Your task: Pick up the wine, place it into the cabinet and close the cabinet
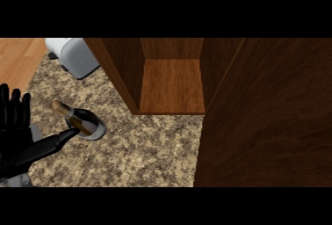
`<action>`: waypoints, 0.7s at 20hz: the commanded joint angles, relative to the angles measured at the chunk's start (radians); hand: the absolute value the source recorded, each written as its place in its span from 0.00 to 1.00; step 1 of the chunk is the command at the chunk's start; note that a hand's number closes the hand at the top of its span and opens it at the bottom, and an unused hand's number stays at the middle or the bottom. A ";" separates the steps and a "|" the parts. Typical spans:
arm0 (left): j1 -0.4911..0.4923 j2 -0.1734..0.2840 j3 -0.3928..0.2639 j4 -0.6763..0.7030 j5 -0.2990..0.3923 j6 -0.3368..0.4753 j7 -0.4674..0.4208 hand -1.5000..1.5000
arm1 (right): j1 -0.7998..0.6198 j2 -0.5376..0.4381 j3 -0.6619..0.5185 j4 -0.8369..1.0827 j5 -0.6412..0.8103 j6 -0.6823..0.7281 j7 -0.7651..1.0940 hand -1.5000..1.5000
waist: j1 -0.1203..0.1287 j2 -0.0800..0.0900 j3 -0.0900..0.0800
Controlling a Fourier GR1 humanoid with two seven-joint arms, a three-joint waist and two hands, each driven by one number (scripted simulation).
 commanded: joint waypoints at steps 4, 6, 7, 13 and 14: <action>-0.017 0.023 0.090 0.253 0.084 -0.124 -0.151 0.00 | -0.032 0.008 -0.027 -0.020 -0.061 -0.003 0.022 0.00 | 0.001 0.001 0.000; -0.045 0.012 0.084 0.330 0.074 -0.126 -0.178 0.00 | 0.013 -0.010 -0.032 -0.098 -0.074 0.012 0.056 0.00 | -0.004 0.001 0.000; -0.033 0.022 0.091 0.334 0.084 -0.148 -0.175 0.00 | -0.010 0.041 0.041 0.018 0.016 -0.003 -0.031 0.00 | 0.002 0.001 0.000; -0.079 0.028 0.108 0.500 0.073 -0.173 -0.254 0.00 | 0.032 0.002 -0.014 -0.114 -0.064 0.019 0.039 0.00 | -0.003 0.000 0.000; -0.092 -0.017 0.101 0.590 0.046 -0.152 -0.351 0.00 | 0.061 0.031 0.052 -0.096 -0.017 0.010 0.025 0.00 | -0.006 0.001 0.000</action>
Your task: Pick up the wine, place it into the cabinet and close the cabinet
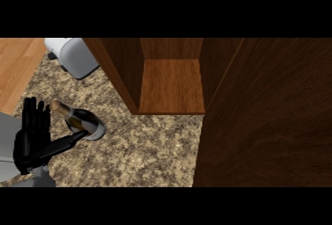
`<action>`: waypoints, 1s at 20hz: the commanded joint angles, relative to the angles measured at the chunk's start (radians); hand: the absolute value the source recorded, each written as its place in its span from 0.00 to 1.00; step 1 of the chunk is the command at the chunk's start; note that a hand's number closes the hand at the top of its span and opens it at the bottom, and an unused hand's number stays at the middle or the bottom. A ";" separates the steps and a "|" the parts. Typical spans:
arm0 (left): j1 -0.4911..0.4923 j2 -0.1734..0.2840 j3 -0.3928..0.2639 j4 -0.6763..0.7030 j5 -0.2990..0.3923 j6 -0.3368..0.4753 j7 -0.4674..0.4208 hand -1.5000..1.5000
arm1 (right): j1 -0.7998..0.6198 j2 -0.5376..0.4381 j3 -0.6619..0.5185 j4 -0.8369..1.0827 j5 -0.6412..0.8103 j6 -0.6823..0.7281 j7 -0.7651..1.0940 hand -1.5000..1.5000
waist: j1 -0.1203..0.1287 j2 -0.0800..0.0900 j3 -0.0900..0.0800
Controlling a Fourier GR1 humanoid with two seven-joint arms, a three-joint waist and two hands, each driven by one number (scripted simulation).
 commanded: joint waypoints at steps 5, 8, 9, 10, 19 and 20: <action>-0.098 0.045 0.066 0.356 0.037 -0.135 -0.202 0.00 | -0.017 -0.023 -0.052 -0.080 -0.093 0.012 0.066 0.00 | -0.003 0.001 0.000; -0.089 0.025 0.054 0.420 0.020 -0.145 -0.271 0.00 | 0.043 0.043 0.072 -0.052 0.043 -0.002 -0.022 0.00 | 0.000 0.000 0.000; -0.044 0.019 0.062 0.417 0.036 -0.174 -0.309 0.00 | -0.021 0.007 -0.007 -0.047 -0.024 -0.003 0.035 0.00 | 0.003 0.000 0.000; -0.041 -0.031 0.031 0.444 0.005 -0.150 -0.350 0.00 | 0.028 0.027 0.060 -0.084 0.021 -0.003 0.019 0.00 | 0.000 0.000 0.000; -0.210 0.042 0.098 0.824 0.038 -0.282 -0.526 0.00 | -0.098 -0.020 -0.092 -0.048 -0.105 0.000 0.100 0.00 | -0.003 0.002 -0.001; -0.231 0.060 0.104 0.838 0.040 -0.265 -0.511 0.00 | -0.005 0.003 -0.039 -0.079 -0.068 0.024 0.038 0.00 | -0.003 0.001 0.000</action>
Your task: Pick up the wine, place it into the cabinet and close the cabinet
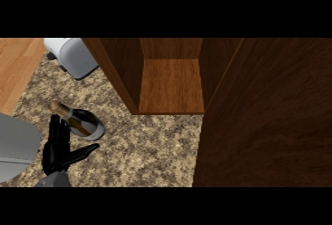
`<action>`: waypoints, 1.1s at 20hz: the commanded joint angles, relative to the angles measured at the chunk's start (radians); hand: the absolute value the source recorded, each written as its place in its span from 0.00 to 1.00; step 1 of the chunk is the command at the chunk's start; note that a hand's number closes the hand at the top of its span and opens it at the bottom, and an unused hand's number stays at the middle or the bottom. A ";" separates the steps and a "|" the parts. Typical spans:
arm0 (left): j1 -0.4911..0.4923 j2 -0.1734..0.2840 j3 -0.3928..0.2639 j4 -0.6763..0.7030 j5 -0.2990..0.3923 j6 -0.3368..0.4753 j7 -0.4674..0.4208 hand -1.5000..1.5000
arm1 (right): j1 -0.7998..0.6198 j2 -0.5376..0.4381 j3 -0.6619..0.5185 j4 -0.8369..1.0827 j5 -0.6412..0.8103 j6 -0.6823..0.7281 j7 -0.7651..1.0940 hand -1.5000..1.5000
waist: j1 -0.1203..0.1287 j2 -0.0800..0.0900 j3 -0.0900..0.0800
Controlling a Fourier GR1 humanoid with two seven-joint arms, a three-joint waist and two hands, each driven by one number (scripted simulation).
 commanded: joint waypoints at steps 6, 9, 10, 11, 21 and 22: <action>-0.115 0.056 0.054 0.320 0.038 -0.185 -0.152 0.00 | -0.002 -0.010 -0.028 -0.057 -0.089 0.011 0.034 0.00 | -0.006 0.003 -0.001; -0.166 0.033 0.056 0.338 0.049 -0.161 -0.145 0.00 | -0.004 -0.001 -0.003 -0.093 -0.066 -0.011 0.076 0.00 | -0.004 0.001 -0.001; -0.169 0.020 0.043 0.389 0.018 -0.159 -0.233 0.00 | 0.063 0.014 0.044 -0.091 -0.033 0.010 0.025 0.00 | -0.009 0.002 -0.001; -0.189 0.035 0.046 0.401 0.022 -0.164 -0.216 0.00 | 0.037 -0.008 0.003 -0.076 -0.072 0.032 0.016 0.00 | -0.008 0.003 -0.001; -0.205 0.020 0.033 0.438 -0.002 -0.156 -0.325 0.00 | 0.086 0.042 0.088 -0.073 -0.006 0.018 -0.013 0.00 | -0.013 0.004 -0.001; -0.274 0.041 0.054 0.446 0.020 -0.137 -0.255 0.00 | 0.064 0.013 0.034 -0.097 -0.046 0.018 0.028 0.00 | -0.016 0.004 -0.001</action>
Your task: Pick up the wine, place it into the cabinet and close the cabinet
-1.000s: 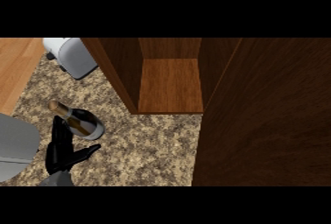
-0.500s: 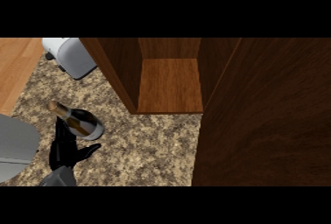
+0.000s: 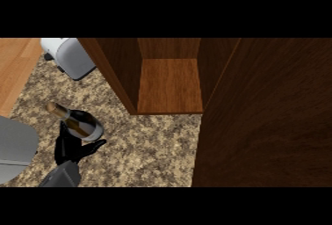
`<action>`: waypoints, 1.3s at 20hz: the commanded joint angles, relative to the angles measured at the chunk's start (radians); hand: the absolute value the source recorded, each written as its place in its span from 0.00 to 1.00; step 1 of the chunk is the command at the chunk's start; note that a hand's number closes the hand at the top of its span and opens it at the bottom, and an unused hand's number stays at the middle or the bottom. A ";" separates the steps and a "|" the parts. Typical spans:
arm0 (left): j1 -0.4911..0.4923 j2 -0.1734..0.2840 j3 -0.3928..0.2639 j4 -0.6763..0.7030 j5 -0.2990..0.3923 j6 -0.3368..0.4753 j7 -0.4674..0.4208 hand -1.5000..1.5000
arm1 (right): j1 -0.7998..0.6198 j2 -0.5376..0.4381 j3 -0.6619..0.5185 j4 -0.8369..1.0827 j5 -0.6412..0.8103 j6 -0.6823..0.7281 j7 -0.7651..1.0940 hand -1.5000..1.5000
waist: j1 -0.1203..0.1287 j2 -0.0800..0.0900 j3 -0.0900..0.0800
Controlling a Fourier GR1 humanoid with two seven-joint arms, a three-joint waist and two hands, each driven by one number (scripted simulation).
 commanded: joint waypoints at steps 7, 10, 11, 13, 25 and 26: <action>-0.059 -0.010 0.047 0.048 0.040 0.000 -0.074 1.00 | -0.044 0.000 -0.013 -0.059 -0.056 -0.016 0.072 0.00 | -0.005 0.004 -0.001; -0.102 0.014 0.047 0.027 0.062 -0.025 0.034 1.00 | -0.015 -0.001 -0.020 -0.073 -0.042 -0.015 0.074 0.00 | 0.003 -0.001 0.001; -0.038 -0.016 0.033 0.031 0.047 -0.066 -0.043 1.00 | 0.068 0.001 0.003 -0.127 -0.028 0.005 0.044 0.00 | -0.001 -0.001 0.001; -0.106 -0.002 0.028 0.049 0.037 -0.041 -0.003 1.00 | 0.071 -0.006 -0.026 -0.080 -0.077 0.035 -0.010 0.00 | -0.010 0.003 0.000; 0.064 -0.060 -0.071 -0.093 0.025 -0.202 0.080 1.00 | 0.105 -0.019 -0.072 -0.062 -0.094 0.050 -0.030 0.00 | 0.020 -0.008 0.003; 0.030 -0.071 -0.061 -0.083 0.032 -0.186 0.054 1.00 | 0.038 0.002 -0.061 0.062 -0.041 0.047 -0.102 0.00 | 0.017 -0.004 0.002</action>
